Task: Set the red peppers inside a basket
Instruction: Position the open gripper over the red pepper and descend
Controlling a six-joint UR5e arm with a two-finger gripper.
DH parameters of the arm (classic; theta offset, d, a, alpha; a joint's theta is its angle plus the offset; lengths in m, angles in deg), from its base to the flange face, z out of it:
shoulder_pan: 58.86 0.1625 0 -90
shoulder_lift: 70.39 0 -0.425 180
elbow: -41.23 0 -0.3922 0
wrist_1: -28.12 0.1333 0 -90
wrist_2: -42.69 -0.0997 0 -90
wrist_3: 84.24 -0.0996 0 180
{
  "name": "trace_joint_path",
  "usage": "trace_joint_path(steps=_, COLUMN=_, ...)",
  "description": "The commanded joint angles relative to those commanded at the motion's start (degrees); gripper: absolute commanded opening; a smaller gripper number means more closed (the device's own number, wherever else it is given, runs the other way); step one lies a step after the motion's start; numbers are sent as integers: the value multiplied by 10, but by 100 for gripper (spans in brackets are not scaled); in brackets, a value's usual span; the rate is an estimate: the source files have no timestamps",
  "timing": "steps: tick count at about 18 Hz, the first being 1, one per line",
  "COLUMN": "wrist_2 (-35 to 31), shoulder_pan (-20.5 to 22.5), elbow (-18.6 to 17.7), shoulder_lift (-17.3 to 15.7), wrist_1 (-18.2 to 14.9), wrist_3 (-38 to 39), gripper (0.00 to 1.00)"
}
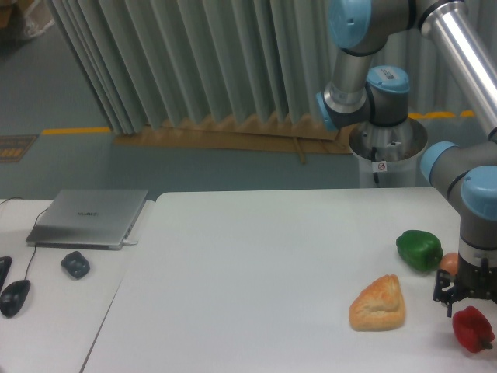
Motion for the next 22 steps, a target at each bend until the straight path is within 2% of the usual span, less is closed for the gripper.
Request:
trace_joint_path(steps=11, wrist_2=-3, shoulder_pan=0, elbow=0, shoulder_lift=8, wrist_1=4, wrist_3=-1, gripper=99)
trace_joint_path(steps=14, wrist_2=-4, shoulder_pan=0, elbow=-1, shoulder_lift=9, wrist_1=4, wrist_3=-1, gripper=92)
trace_joint_path(steps=15, wrist_2=-4, shoulder_pan=0, elbow=-1, shoulder_lift=9, wrist_1=4, wrist_3=-1, gripper=86)
trace_joint_path(steps=16, wrist_2=-4, shoulder_pan=0, elbow=0, shoulder_lift=9, wrist_1=4, wrist_3=3, gripper=71)
trace_joint_path(steps=17, wrist_2=-4, shoulder_pan=0, elbow=-1, shoulder_lift=8, wrist_1=4, wrist_3=1, gripper=67)
trace_joint_path(steps=22, wrist_2=-4, shoulder_pan=-1, elbow=-4, shoulder_lift=5, wrist_1=4, wrist_3=-2, gripper=59)
